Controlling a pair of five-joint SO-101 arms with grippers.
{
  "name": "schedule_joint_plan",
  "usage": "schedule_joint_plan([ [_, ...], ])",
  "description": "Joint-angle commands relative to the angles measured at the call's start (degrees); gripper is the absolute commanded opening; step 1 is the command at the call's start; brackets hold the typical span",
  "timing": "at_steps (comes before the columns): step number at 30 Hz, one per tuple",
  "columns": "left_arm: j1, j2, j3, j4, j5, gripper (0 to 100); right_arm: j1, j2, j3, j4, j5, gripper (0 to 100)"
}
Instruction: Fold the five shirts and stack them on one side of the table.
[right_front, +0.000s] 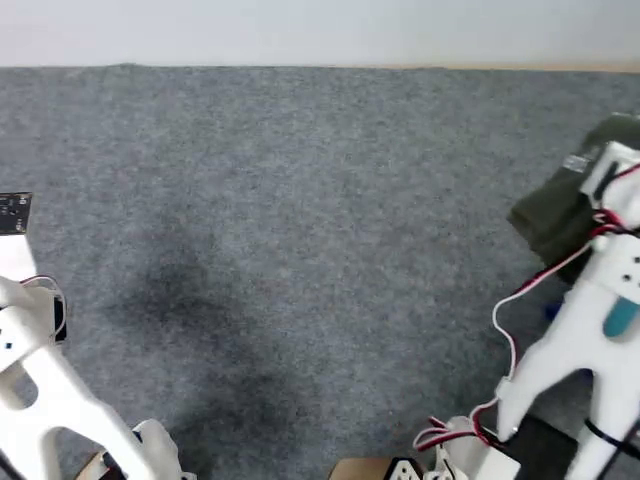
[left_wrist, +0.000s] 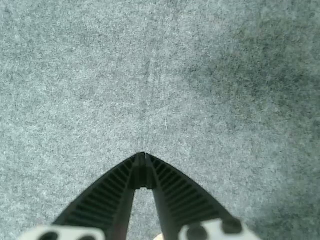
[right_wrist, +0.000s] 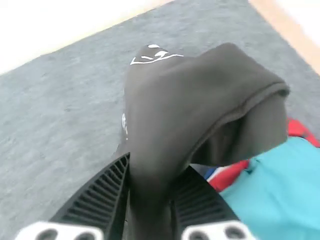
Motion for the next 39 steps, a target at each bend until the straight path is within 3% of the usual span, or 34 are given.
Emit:
schedule_joint_plan([
  [1,0.26,-1.14,-0.22,0.09,-0.09,0,2.77,-2.95,-4.13,-1.27,0.70,0.9],
  [21,0.26,-1.14,-0.22,0.09,-0.09,0,4.62,-10.42,-3.69,8.13,0.70,0.9],
  [34,0.26,-1.14,0.57,0.09,-0.09,0,16.84,-10.33,5.36,7.52,6.68,1.0],
  [39,0.26,-1.41,3.56,0.09,-0.18,0,21.58,-10.33,12.13,2.07,10.11,1.0],
])
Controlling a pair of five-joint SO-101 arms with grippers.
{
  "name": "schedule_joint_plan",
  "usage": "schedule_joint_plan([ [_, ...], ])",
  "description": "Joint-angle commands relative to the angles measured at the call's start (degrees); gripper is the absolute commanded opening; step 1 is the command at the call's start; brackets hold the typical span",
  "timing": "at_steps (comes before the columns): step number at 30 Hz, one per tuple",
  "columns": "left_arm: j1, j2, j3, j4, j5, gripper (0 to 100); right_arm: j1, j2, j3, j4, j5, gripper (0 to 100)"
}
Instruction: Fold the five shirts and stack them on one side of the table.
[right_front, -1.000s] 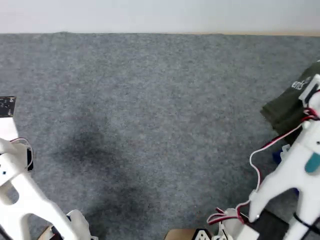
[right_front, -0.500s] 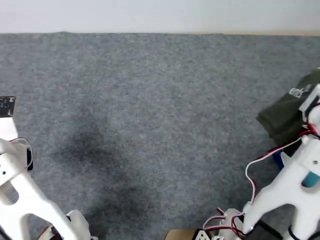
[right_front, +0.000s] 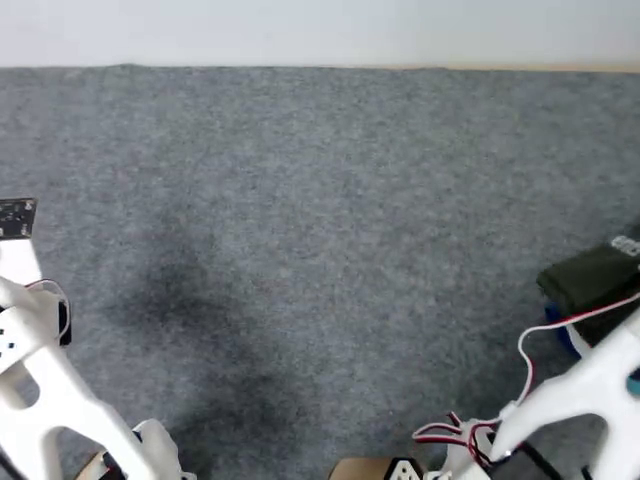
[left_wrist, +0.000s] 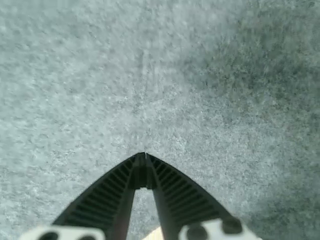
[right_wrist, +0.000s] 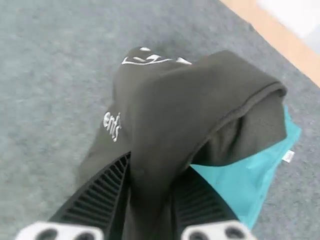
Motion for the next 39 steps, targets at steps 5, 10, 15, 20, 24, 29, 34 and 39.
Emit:
schedule_joint_plan([
  [5,0.26,-1.49,1.36,0.09,-0.18,0,8.84,-2.07,6.33,-10.77,5.89,1.0],
  [10,0.26,-1.58,1.19,0.09,-0.18,0,12.44,-2.07,10.64,-16.40,10.11,1.0],
  [15,0.35,-1.41,1.27,0.09,-0.18,0,16.92,-2.07,13.54,-22.46,13.54,1.0],
  [20,0.35,-1.32,1.36,-0.88,-0.18,0,20.88,2.86,17.58,-28.26,16.97,1.0],
  [24,1.05,-1.23,1.36,-1.14,-0.18,0,21.93,11.74,19.96,-31.25,20.31,1.0],
  [29,4.66,-1.23,1.36,-1.14,-0.18,0,22.55,22.46,18.55,-34.95,23.30,1.7],
  [34,6.33,-1.23,1.36,-1.32,-0.18,0,24.48,26.15,14.07,-31.78,23.30,19.4],
  [39,6.24,-1.14,1.45,-2.37,-0.09,0,25.27,24.84,6.07,-22.81,22.77,24.9],
])
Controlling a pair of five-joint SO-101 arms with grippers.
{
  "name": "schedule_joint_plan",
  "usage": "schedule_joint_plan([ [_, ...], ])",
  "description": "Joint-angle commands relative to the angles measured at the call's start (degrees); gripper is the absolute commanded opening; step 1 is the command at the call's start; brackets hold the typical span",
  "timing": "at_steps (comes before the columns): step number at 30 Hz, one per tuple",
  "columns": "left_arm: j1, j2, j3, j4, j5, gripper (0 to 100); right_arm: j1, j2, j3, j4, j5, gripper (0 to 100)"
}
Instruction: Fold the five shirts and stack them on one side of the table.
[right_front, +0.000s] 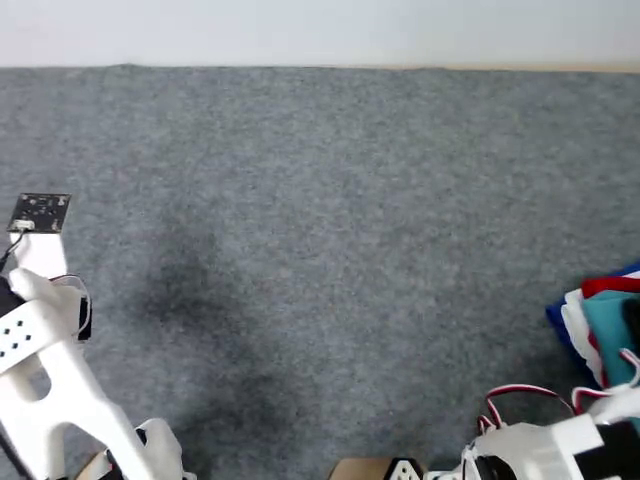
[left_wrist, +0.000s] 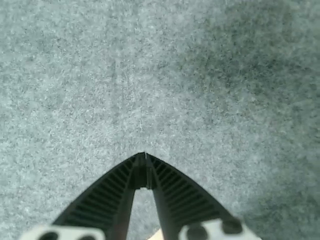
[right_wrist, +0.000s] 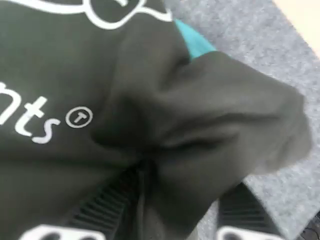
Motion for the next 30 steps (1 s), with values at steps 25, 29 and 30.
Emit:
schedule_joint_plan([
  [25,0.35,-1.14,3.65,-5.01,-0.09,0,-21.14,-7.25,-5.71,18.86,-0.26,1.0],
  [29,0.35,-1.14,3.74,-5.10,-0.09,0,-25.98,-3.21,0.62,15.52,-1.41,1.0],
  [30,0.35,-1.14,3.74,-5.10,-0.09,0,-26.77,-2.24,1.67,14.46,-2.55,1.0],
])
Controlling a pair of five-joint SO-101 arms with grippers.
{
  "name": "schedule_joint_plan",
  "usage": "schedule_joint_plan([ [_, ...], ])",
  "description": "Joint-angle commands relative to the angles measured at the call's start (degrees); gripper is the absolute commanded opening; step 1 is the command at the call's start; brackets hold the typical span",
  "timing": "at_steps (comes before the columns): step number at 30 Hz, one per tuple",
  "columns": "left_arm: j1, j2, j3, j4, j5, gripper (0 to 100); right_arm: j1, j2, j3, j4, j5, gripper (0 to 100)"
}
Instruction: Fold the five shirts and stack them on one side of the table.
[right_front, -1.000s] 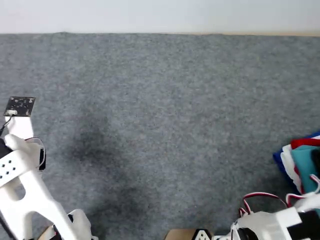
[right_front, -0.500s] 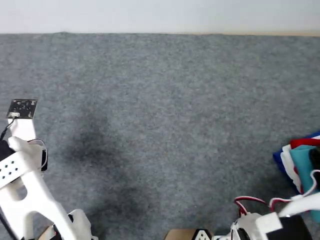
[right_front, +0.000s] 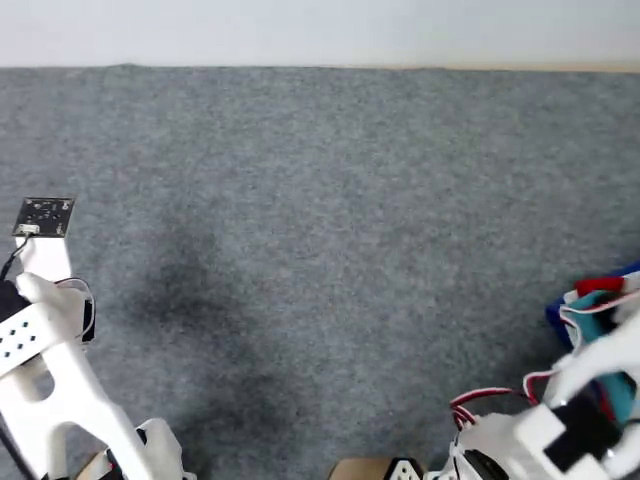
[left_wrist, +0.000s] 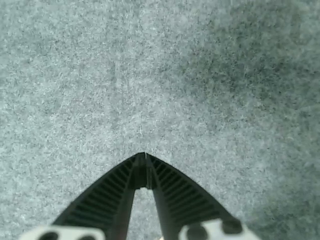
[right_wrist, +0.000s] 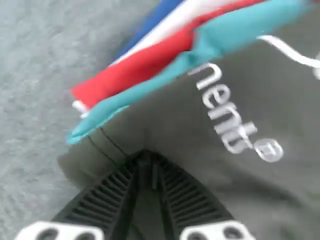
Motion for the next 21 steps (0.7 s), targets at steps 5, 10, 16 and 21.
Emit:
schedule_joint_plan([
  [5,0.35,-1.14,-0.31,-0.88,-0.09,0,-4.09,0.75,1.32,-2.59,-4.04,1.0],
  [10,0.35,-1.14,-0.31,-1.23,-0.09,0,-1.63,-6.81,-4.22,1.01,-3.87,1.1],
  [16,0.35,-1.14,-0.22,-1.67,-0.09,0,5.58,-11.74,-8.09,-2.59,-3.69,1.2],
  [21,0.35,-1.14,-0.31,-1.67,-0.09,0,10.95,-9.36,-4.92,-12.18,0.70,1.2],
])
